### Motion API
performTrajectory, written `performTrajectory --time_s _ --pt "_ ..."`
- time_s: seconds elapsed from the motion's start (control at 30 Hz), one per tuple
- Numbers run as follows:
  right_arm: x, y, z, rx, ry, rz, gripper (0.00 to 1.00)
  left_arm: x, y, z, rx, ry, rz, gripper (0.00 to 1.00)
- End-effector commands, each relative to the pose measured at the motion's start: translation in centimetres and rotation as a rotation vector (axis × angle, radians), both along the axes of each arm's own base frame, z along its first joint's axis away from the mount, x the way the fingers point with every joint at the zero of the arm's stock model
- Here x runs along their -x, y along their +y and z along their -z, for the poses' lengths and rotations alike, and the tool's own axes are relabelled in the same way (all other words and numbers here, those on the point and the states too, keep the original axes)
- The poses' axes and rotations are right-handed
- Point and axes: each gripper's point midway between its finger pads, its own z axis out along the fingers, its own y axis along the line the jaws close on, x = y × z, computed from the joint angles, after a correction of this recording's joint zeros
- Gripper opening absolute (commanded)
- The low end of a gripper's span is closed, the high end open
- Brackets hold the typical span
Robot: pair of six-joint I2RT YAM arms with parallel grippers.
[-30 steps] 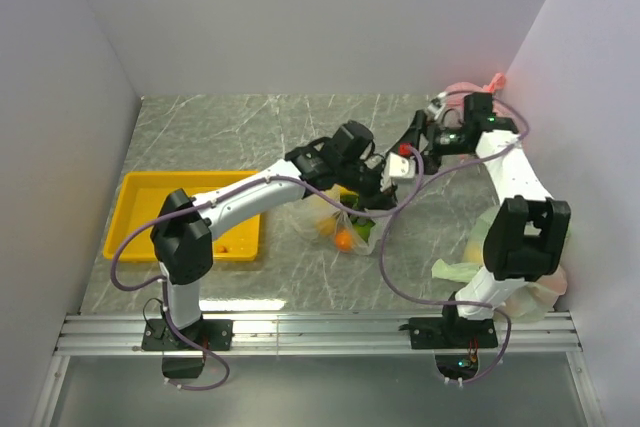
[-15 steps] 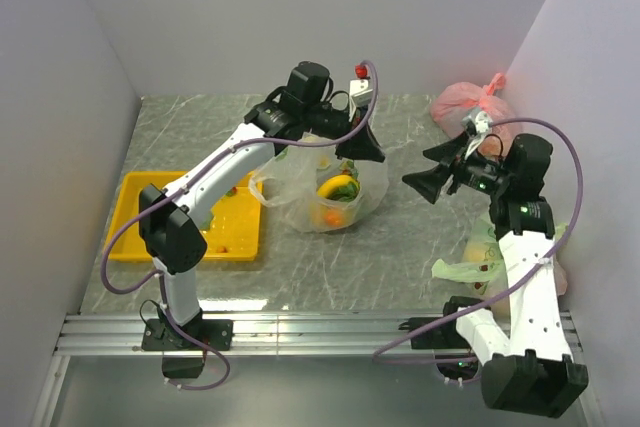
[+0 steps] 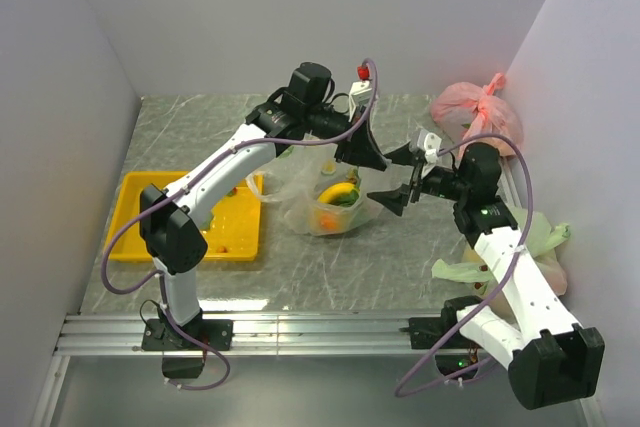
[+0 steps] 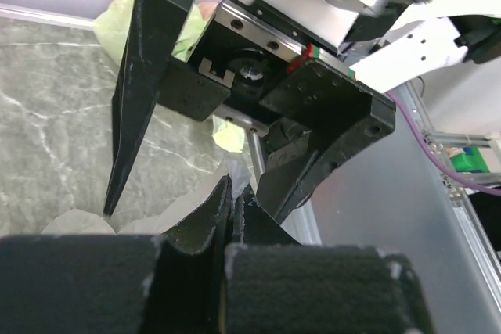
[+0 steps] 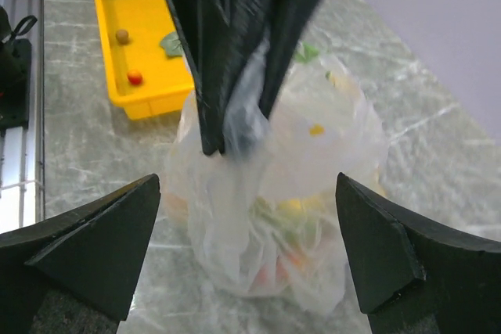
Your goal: Place the fake fruits into the plastic bag and tie a complex knot
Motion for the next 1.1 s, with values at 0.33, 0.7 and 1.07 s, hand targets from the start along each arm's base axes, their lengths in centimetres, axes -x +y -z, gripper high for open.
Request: performTrajectory --time_s 0.33,0.7,1.07 --pt "-2.1 3.4 0.5 -0.005 -0.066 -0.058 0.61 1.5 -0.1 -3.6 0.104 0.005 0.088 0.0" --pt "-2.5 2.5 2.4 -0.037 0.255 0.069 0.0 -9.7 10.3 -5.1 0.001 -0.173 -0.512 0.64" --pt "-3.0 0.7 5.2 -0.077 0.576 0.166 0.0 -8.8 30.0 11.1 -0.488 0.019 -0.878 0.77"
